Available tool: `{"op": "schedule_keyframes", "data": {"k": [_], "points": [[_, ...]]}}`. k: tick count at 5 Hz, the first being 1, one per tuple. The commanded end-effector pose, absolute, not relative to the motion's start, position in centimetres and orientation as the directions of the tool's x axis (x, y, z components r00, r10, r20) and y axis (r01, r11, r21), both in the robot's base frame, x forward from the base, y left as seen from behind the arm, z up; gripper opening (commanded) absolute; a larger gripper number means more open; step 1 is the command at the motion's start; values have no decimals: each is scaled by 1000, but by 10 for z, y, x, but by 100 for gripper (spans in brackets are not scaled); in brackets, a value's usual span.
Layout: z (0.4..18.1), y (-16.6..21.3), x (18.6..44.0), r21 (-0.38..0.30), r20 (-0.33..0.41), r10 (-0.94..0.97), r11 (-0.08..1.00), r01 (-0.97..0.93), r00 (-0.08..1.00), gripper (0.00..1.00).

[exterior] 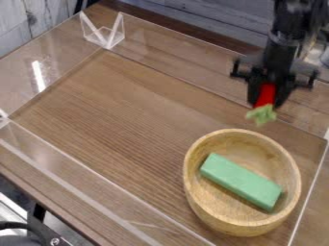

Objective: Move the red fruit to the left

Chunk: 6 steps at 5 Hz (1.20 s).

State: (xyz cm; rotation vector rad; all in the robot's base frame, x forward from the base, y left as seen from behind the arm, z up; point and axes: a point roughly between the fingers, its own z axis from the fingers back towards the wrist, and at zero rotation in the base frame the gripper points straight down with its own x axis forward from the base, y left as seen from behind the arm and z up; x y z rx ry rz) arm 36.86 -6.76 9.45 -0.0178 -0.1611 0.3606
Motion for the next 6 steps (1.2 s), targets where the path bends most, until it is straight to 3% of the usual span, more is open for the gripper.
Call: {"op": "schedule_keyframes", "data": {"k": [1,3,4,6], "points": [[149,-32,373,-105,249,405,914,-391,880,0],[160,13,372,-89,266,495,867,-491,827,0],[163,46,363,-50,278,425,902,-429,861,0],[146,88,339,24,294,330,936,-352,897,0]]}}
